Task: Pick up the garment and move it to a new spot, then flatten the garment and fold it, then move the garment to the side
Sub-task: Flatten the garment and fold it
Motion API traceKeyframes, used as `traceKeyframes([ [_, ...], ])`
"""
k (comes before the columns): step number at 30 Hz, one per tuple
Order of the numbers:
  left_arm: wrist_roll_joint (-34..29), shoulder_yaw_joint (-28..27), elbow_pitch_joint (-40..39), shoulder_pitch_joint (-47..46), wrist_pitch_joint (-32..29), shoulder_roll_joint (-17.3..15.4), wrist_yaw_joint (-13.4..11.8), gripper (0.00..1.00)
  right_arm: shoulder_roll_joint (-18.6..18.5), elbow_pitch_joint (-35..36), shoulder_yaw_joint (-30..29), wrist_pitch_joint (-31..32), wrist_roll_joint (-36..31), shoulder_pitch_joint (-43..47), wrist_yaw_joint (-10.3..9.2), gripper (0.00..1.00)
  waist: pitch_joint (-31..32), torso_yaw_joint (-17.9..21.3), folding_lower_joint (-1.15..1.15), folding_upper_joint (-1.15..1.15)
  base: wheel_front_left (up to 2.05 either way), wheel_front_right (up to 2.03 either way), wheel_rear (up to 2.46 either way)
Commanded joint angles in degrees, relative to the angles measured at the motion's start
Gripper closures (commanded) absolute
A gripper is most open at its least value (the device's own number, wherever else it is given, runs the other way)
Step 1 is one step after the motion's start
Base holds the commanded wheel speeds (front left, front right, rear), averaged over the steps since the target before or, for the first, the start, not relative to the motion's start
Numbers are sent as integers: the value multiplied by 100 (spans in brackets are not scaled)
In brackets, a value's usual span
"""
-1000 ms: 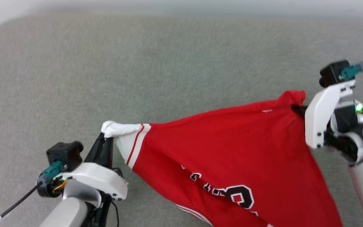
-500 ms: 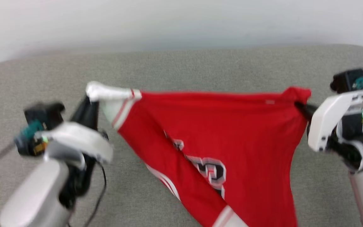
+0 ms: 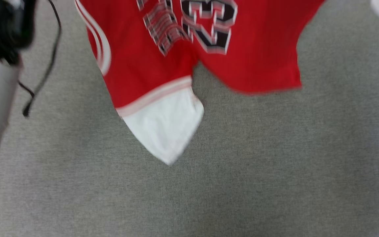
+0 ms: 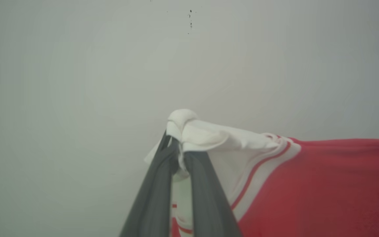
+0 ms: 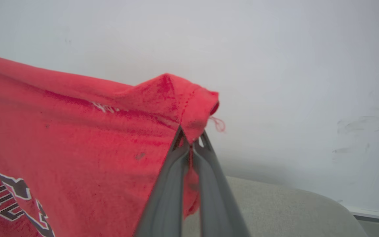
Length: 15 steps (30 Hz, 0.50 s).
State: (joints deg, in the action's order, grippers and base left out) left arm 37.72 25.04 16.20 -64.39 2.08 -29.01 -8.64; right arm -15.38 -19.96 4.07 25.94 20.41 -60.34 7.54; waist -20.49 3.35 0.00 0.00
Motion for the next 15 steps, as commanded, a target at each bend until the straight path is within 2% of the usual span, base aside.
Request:
traceKeyframes([
  [1,-94,-37,137,-385,14,-26,39,100,-1,-115,-44,-129,-72,-338,-10,100,-537,50,0,0,0,0,0],
  [8,-499,-24,754,-2121,77,-68,220,100,50,-647,-36,-737,-328,-1843,-10,100,-1302,143,0,0,0,0,0],
  [15,-775,-8,1237,-3278,195,-77,291,100,-29,-1467,115,-1445,-402,-3081,-10,100,-1852,214,0,0,0,0,0],
])
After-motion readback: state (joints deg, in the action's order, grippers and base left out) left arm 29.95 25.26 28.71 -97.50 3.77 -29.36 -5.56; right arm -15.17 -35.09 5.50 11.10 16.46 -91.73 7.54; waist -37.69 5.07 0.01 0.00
